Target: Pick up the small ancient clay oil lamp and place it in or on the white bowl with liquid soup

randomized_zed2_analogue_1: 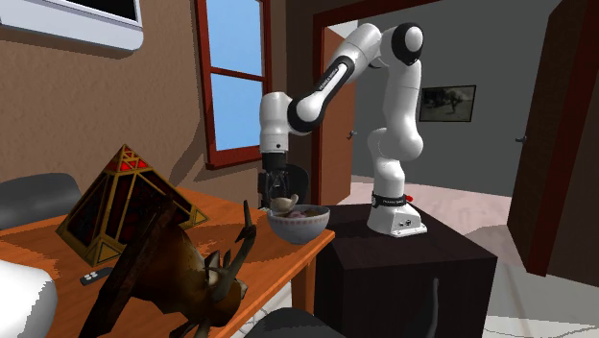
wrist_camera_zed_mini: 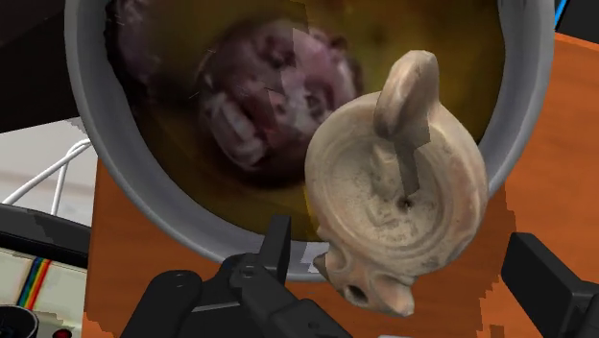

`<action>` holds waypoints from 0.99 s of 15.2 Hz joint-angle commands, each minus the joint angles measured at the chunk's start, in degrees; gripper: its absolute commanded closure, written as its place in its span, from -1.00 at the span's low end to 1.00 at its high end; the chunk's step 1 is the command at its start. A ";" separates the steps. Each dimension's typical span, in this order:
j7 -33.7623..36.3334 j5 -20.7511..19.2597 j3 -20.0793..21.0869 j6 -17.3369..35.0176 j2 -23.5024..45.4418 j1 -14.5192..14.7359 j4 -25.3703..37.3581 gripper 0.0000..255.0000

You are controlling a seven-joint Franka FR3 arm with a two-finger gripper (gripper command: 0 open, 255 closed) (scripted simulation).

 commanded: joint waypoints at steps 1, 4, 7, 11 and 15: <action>-0.36 0.36 0.14 1.77 1.46 0.16 -0.27 -1.00; -0.43 0.47 0.20 2.26 1.87 0.22 -0.35 -1.00; -0.43 0.47 0.20 2.26 1.87 0.22 -0.34 -1.00; -0.43 0.47 0.20 2.25 1.86 0.22 -0.34 1.00; -0.44 0.46 0.19 2.24 1.86 0.21 -0.33 1.00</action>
